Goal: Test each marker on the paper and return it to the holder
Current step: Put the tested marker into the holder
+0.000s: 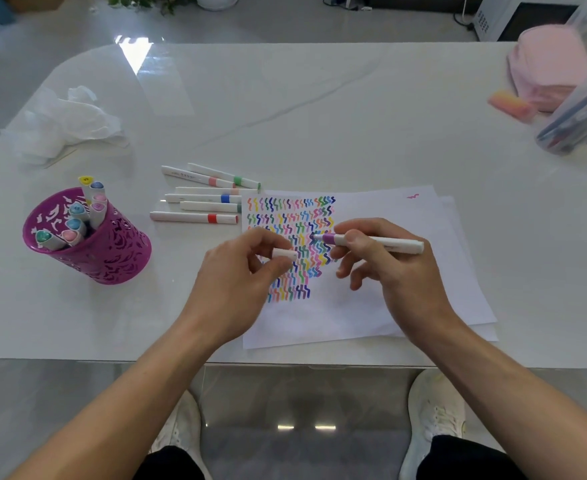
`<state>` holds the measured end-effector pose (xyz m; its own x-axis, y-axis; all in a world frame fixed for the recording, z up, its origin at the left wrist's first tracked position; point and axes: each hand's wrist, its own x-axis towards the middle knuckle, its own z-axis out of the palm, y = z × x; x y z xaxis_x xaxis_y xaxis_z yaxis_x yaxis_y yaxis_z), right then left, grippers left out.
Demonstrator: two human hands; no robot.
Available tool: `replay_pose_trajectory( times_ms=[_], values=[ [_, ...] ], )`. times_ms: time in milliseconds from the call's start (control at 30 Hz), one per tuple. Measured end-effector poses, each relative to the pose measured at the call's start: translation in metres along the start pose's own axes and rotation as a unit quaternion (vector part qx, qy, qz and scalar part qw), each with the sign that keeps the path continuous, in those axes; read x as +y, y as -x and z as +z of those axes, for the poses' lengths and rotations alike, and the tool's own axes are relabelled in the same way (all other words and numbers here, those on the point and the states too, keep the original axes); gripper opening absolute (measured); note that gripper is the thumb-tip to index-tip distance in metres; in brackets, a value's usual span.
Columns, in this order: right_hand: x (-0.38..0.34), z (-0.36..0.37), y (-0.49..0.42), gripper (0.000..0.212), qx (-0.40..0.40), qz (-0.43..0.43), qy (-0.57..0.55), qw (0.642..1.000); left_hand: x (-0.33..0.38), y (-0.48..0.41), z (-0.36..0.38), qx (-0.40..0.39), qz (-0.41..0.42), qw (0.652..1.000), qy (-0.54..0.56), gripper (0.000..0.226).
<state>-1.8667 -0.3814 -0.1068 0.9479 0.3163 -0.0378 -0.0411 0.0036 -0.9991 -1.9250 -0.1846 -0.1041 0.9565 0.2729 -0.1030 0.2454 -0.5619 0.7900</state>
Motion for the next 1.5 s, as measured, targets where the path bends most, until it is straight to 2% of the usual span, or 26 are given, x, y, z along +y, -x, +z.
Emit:
replay_pose_trajectory(
  times_ms=[167,500,667,900,1133,1500],
  values=[
    [0.0,0.002,-0.001,0.018,-0.01,0.002,-0.011,1.0,0.0,0.001,0.002,-0.04,-0.028,0.992,0.119,0.019],
    [0.001,0.005,0.001,0.008,-0.02,0.013,-0.041,0.999,0.002,0.004,0.002,-0.094,-0.004,0.985,0.148,0.013],
    [0.0,0.006,0.002,0.01,-0.037,0.028,-0.033,0.998,0.002,0.005,0.002,-0.114,0.012,0.983,0.146,0.011],
    [-0.004,0.008,0.001,0.02,-0.046,0.054,-0.08,0.994,0.004,0.008,-0.002,-0.081,0.032,0.986,0.145,0.01],
    [-0.009,0.006,0.001,0.021,-0.073,0.065,-0.101,0.99,0.006,0.012,0.001,-0.042,0.028,0.986,0.16,0.011],
    [-0.009,0.011,0.006,0.02,-0.068,0.054,-0.111,0.99,0.004,0.015,0.001,-0.046,0.03,0.984,0.172,0.012]
  ],
)
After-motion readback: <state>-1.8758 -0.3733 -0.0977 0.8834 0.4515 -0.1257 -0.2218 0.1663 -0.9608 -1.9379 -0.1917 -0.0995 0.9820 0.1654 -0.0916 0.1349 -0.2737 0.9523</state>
